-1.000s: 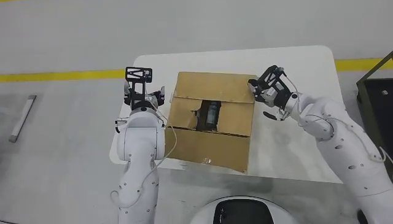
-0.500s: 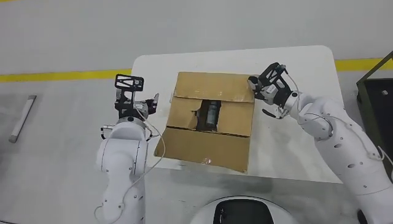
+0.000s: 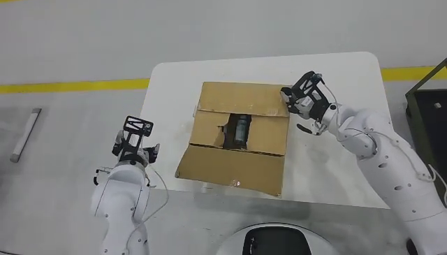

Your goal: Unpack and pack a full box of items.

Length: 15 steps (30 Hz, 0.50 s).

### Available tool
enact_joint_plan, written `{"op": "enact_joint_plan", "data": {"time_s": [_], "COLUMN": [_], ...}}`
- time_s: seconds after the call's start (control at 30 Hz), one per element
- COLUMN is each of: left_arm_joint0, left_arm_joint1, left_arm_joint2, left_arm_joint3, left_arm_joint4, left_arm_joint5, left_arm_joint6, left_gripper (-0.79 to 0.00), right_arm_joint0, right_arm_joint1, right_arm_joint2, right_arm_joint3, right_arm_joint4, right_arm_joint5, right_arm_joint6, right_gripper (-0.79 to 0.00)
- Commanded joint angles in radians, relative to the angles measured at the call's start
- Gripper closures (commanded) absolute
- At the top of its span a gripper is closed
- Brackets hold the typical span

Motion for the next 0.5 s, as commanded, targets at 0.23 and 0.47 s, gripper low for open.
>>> {"op": "enact_joint_plan", "data": {"time_s": [0.23,0.47], "left_arm_joint0": [0.07,0.082], "left_arm_joint1": [0.012,0.018], "left_arm_joint2": [0.012,0.049], "left_arm_joint3": [-0.025,-0.055], "left_arm_joint4": [-0.031,-0.112], "left_arm_joint5": [-0.123,-0.204], "left_arm_joint6": [0.016,0.021], "left_gripper": [-0.785,-0.785], "right_arm_joint0": [-0.005,-0.006], "right_arm_joint1": [0.001,0.002], "right_arm_joint2": [-0.006,-0.006], "right_arm_joint3": [-0.009,-0.012], "right_arm_joint4": [-0.007,-0.015], "right_arm_joint5": [0.016,0.018], "right_arm_joint6": [0.012,0.017], "right_gripper": [0.0,0.0]}}
